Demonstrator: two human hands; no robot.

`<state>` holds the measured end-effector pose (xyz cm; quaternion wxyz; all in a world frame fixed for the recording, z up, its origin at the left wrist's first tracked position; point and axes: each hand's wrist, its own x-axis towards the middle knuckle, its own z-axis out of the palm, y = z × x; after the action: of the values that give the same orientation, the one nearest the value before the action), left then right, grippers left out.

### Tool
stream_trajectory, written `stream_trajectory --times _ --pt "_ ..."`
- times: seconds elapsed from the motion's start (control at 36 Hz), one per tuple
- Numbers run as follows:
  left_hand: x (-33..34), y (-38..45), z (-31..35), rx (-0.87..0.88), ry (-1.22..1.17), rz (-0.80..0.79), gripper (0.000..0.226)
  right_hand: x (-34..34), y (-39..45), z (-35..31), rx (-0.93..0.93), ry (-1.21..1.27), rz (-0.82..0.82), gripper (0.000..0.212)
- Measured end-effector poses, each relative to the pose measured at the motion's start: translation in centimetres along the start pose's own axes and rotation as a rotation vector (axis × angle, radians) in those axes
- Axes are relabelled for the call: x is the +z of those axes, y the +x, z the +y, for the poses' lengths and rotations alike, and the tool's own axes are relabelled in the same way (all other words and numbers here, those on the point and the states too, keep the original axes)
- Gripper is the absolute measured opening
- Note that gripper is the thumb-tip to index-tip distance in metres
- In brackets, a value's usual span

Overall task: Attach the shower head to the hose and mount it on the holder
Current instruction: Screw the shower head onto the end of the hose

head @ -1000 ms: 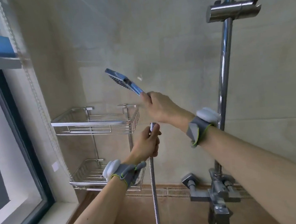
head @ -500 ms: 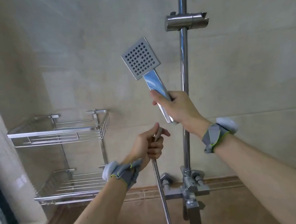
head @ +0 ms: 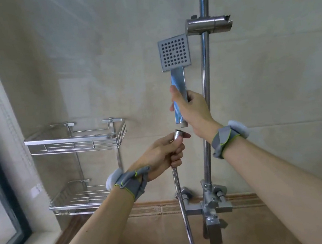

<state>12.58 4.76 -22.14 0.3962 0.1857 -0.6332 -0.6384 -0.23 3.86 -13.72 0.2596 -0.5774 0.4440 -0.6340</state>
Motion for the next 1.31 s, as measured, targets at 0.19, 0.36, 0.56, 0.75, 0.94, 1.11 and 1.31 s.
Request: stream_trajectory --times 0.19,0.36,0.56,0.75,0.94,1.11,1.31 --pt "0.2 -0.2 0.1 0.064 0.014 0.011 0.016 0.9 -0.6 0.7 0.151 0.239 -0.1 0.042" --pt "0.2 -0.1 0.1 0.084 -0.007 0.035 0.018 0.8 -1.1 0.7 0.093 0.227 -0.115 0.04" --pt "0.3 -0.1 0.5 0.098 -0.036 0.054 0.021 0.1 -1.3 -0.2 0.049 0.299 -0.201 0.035" --pt "0.8 0.5 1.0 0.112 -0.026 0.089 0.02 -0.4 -0.9 -1.0 0.049 0.24 -0.277 0.032" --pt "1.5 0.8 0.9 0.108 0.12 0.199 0.019 -1.4 -0.2 -0.9 0.106 0.099 -0.257 0.042" --pt "1.4 0.9 0.8 0.102 0.303 0.296 0.015 -2.4 0.2 -1.3 0.131 -0.13 -0.296 0.034" --pt "1.8 1.1 0.6 0.114 0.294 0.288 0.015 -2.2 0.2 -2.1 0.145 -0.221 -0.343 0.02"
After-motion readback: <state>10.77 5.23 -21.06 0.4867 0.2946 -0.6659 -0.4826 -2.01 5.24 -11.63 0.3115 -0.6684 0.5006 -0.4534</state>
